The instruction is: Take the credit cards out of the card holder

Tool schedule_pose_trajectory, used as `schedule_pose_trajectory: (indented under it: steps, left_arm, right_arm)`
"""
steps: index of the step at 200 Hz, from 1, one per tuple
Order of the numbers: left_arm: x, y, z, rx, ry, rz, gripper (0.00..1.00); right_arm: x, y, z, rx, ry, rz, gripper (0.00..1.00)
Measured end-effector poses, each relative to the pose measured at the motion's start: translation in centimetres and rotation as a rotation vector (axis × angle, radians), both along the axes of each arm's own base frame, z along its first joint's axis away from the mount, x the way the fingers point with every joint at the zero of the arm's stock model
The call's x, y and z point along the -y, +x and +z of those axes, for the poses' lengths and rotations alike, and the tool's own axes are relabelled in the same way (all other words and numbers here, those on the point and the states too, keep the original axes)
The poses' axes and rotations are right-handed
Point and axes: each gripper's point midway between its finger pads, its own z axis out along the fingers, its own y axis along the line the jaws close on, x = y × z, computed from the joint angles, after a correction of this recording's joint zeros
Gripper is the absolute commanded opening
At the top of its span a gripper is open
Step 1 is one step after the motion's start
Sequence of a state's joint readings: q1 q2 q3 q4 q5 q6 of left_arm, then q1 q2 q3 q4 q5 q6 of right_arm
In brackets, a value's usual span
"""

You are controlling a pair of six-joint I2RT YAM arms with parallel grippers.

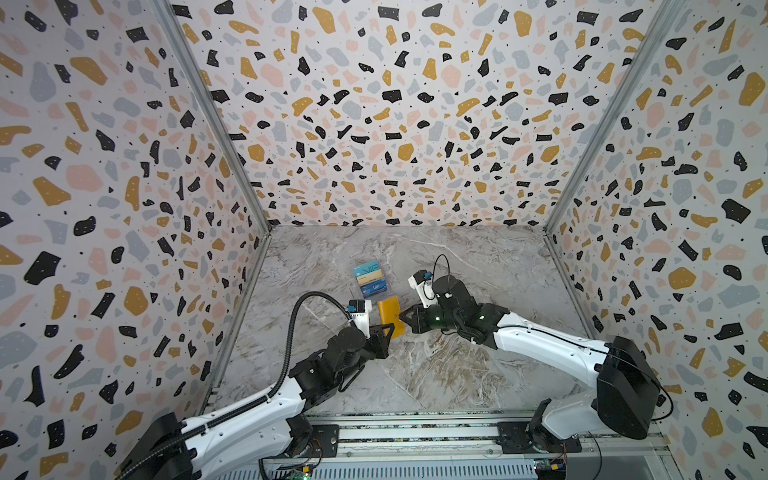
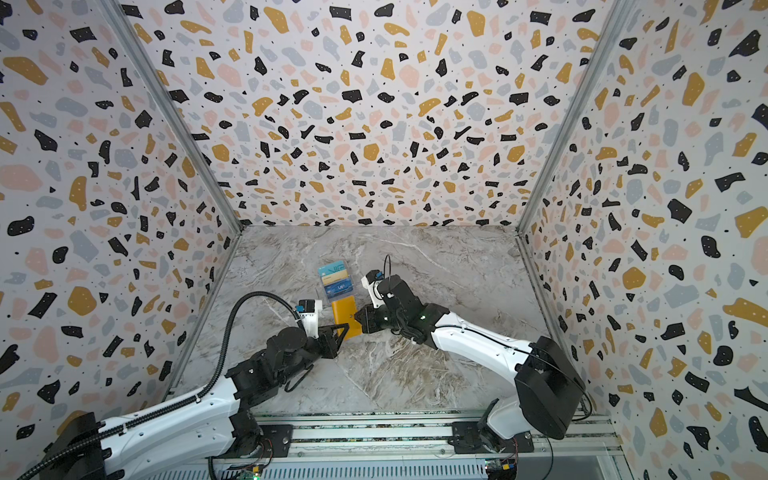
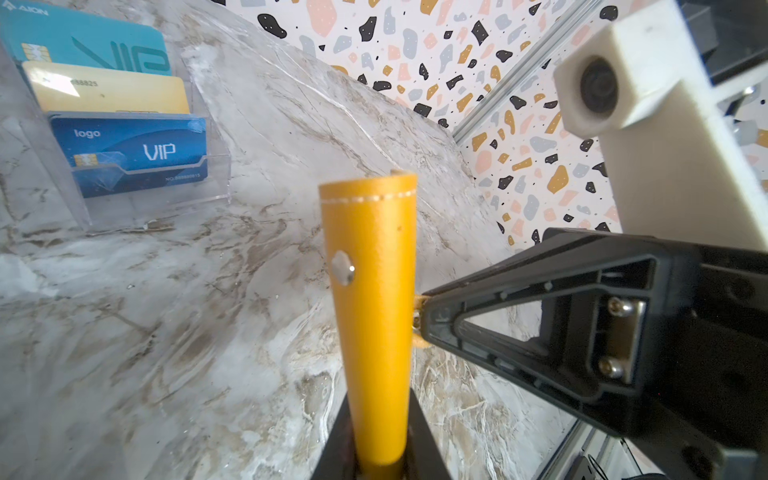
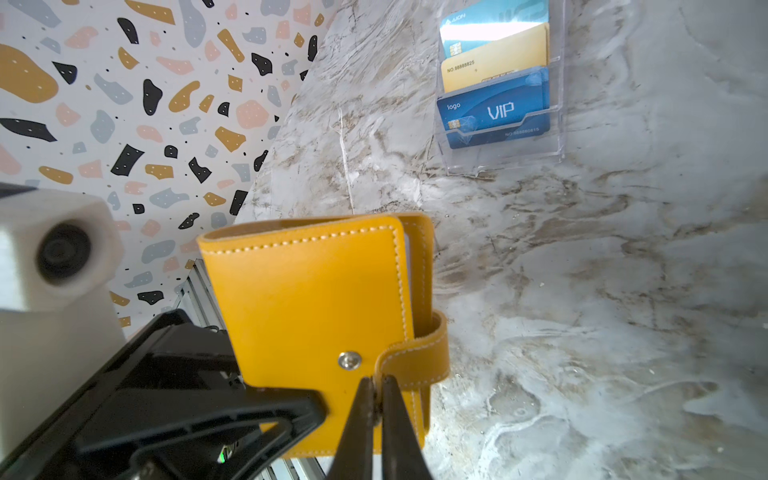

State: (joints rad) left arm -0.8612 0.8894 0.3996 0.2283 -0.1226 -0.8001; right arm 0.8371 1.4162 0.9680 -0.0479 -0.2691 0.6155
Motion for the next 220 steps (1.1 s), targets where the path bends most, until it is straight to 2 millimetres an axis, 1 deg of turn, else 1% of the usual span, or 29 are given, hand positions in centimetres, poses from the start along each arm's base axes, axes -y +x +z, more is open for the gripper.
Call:
schedule_pose_trajectory:
  steps: [22, 48, 93, 116, 144, 166, 194, 211, 220]
  left_arm:
    - [0.1, 0.1, 0.5, 0.005, -0.021, -0.018, 0.00]
    - [0.5, -0.1, 0.9, 0.004, -0.033, -0.054, 0.00]
    - [1.6, -0.3, 2.4, 0.021, -0.052, -0.123, 0.00]
    - [2.0, -0.4, 3.0, 0.032, -0.056, -0.149, 0.00]
    - [2.1, -0.5, 3.1, 0.034, -0.058, -0.165, 0.00]
    - [2.1, -0.6, 3.1, 0.032, -0.060, -0.175, 0.00]
    - [2.1, -0.5, 3.2, 0.035, -0.058, -0.180, 0.00]
    - [2.0, -0.5, 3.2, 0.035, -0.058, -0.182, 0.00]
    - [2.0, -0.4, 3.2, 0.038, -0.062, -0.186, 0.00]
  right_arm:
    - [1.6, 0.7, -0.4, -0.003, -0.010, -0.032, 0.11]
    - [3.0, 1.2, -0.9, -0.006, -0.020, -0.057, 0.15]
    - [4.1, 1.4, -1.3, -0.007, -0.036, -0.066, 0.19]
    - [4.7, 1.5, -1.2, -0.004, -0.036, -0.075, 0.24]
    - [5.5, 1.7, -1.1, 0.001, -0.038, -0.086, 0.36]
    - [6.4, 1.6, -1.5, 0.000, -0.044, -0.100, 0.38]
    - [7.8, 1.4, -2.6, -0.017, -0.055, -0.122, 0.40]
    - [8.3, 1.1, -3.2, -0.025, -0.056, -0.122, 0.41]
    - [8.4, 0.8, -3.4, -0.025, -0.047, -0.113, 0.43]
